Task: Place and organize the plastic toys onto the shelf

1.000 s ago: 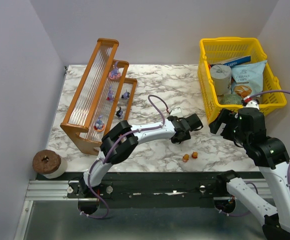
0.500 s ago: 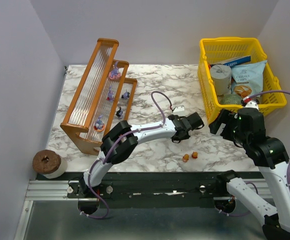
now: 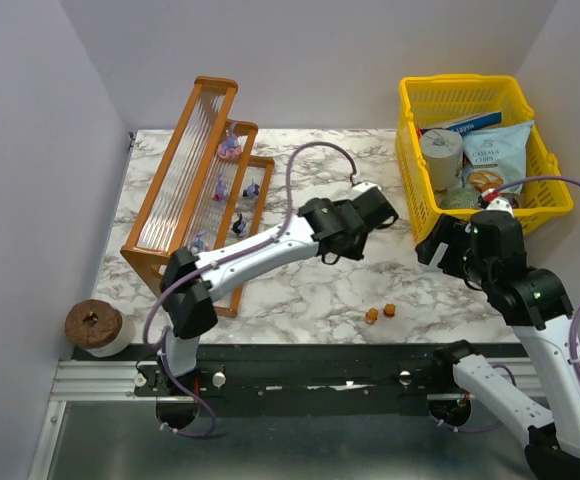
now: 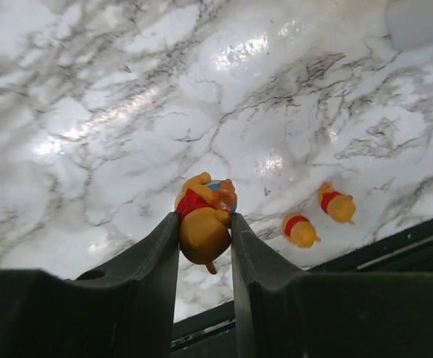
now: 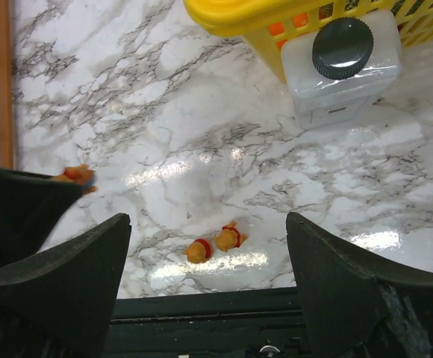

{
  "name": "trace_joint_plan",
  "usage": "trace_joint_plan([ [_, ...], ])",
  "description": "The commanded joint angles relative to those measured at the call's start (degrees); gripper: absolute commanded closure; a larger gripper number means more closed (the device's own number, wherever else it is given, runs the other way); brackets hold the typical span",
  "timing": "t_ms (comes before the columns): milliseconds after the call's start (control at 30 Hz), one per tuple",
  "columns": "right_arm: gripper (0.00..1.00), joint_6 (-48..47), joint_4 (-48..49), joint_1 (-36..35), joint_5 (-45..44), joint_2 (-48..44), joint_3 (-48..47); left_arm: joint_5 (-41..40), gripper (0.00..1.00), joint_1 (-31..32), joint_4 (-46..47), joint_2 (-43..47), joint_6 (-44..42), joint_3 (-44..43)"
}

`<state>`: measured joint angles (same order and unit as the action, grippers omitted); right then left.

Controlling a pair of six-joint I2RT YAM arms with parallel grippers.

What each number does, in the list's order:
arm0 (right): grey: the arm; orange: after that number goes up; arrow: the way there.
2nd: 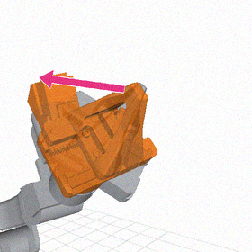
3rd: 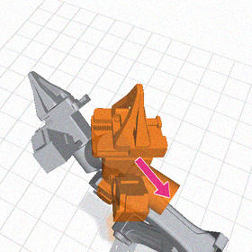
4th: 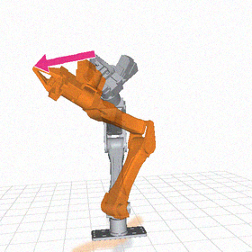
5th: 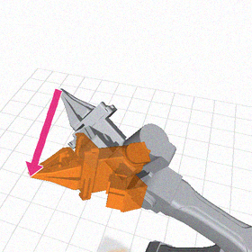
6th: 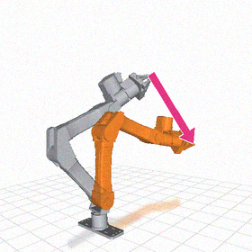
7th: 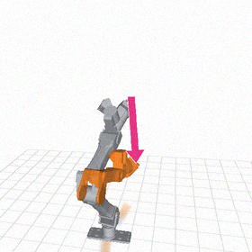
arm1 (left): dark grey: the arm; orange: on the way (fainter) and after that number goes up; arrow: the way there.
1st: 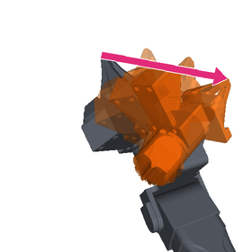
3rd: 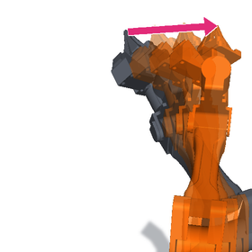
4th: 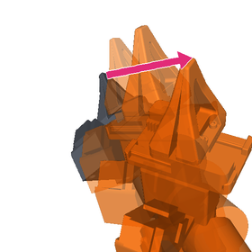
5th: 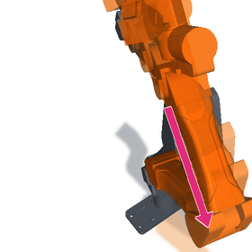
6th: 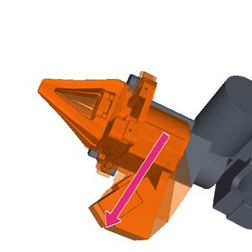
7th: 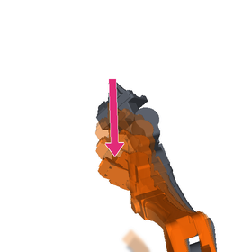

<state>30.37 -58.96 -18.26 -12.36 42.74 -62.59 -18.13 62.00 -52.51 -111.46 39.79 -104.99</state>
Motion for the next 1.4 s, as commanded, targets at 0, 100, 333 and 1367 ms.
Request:
trace_joint_plan([
  [0,0.09,-0.8,2.8,0.2,0.5,0.6,-0.6,0.1,1.0,-2.4,-11.9,8.8,-10.1,-6.7],
  [100,0.09,-1.1,3.9,0.2,0.6,0.9,-0.3,-0.5,1.0,-3.6,-16.6,13.8,-11.9,-8.7],
  [333,0.09,-0.8,6.5,0.2,2.2,0.4,1.8,-2.2,1.0,-12.8,-29.5,24.3,-12.9,-13.9],
  [1367,0.09,-3.8,6.6,0.2,5.8,-4.3,7.9,-2.8,1.0,-31.9,-31.3,47.5,-32.8,-0.7],
])
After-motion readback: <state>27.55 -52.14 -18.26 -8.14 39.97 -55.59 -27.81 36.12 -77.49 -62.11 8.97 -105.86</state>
